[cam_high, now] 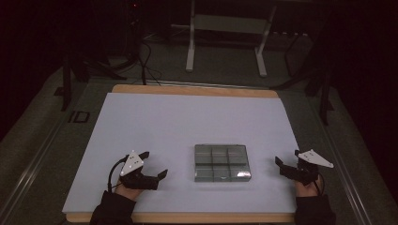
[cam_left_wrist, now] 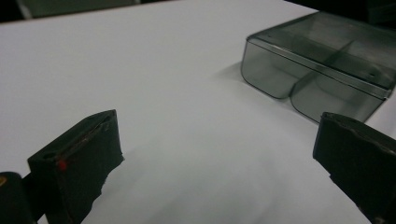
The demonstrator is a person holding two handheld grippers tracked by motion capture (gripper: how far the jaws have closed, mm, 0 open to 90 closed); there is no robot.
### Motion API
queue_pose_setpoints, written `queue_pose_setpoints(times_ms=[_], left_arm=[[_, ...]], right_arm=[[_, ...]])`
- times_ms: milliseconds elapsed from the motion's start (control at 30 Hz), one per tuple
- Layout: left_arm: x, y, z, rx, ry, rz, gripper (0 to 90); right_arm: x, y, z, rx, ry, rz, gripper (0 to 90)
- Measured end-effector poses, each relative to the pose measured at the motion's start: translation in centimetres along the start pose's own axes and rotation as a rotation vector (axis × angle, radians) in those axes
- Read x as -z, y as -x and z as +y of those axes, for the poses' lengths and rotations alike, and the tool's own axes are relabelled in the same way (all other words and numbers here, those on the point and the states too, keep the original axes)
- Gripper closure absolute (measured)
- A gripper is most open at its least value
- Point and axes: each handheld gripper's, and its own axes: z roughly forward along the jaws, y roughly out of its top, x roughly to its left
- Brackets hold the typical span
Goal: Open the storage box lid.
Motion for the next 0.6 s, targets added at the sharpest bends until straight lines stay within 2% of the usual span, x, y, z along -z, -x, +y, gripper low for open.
queue_pose_setpoints(times_ms=[133, 167, 200, 233, 267, 300, 400, 433, 467, 500, 533, 600], left_arm=[[-0.5, -0.3, 0.3, 0.013, -0.055, -0.039, 2.3], [-0.6, -0.3, 0.4, 0.003, -0.069, -0.056, 2.2], [-0.7, -0.2, 0.4, -0.004, -0.080, -0.055, 2.3], [-1.0, 0.0, 0.5, -0.023, -0.109, -0.070, 2.3], [-1.0, 0.0, 0.5, -0.023, -0.109, -0.070, 2.3], [-1.2, 0.3, 0.7, -0.033, -0.123, -0.074, 3.1], [-1.4, 0.5, 0.9, -0.032, -0.123, -0.093, 4.9], [-1.5, 0.7, 1.0, -0.033, -0.123, -0.105, 6.0], [-1.6, 0.8, 1.1, -0.031, -0.123, -0.120, 6.0], [-1.7, 1.0, 1.2, -0.027, -0.126, -0.137, 6.8], [-1.7, 1.0, 1.2, -0.027, -0.126, -0.137, 7.5], [-1.8, 1.3, 1.3, -0.034, -0.120, -0.152, 9.4]], right_arm=[[-0.1, -0.1, 0.2, 0.009, -0.022, -0.007, 11.7], [-0.2, -0.1, 0.2, 0.008, -0.028, -0.006, 11.7], [-0.2, -0.1, 0.2, 0.013, -0.038, -0.001, 12.1], [-0.4, -0.3, 0.3, 0.020, -0.056, 0.010, 12.2], [-0.4, -0.3, 0.3, 0.020, -0.056, 0.010, 12.2], [-0.5, -0.5, 0.4, 0.027, -0.067, 0.041, 13.4], [-0.6, -0.8, 0.5, 0.039, -0.084, 0.066, 13.6], [-0.6, -1.0, 0.6, 0.053, -0.093, 0.097, 14.1], [-0.6, -1.0, 0.6, 0.053, -0.093, 0.097, 14.1], [-0.7, -1.3, 0.7, 0.070, -0.111, 0.128, 14.1], [-0.7, -1.3, 0.7, 0.070, -0.111, 0.128, 14.1], [-0.7, -1.5, 0.6, 0.078, -0.106, 0.159, 14.1]])
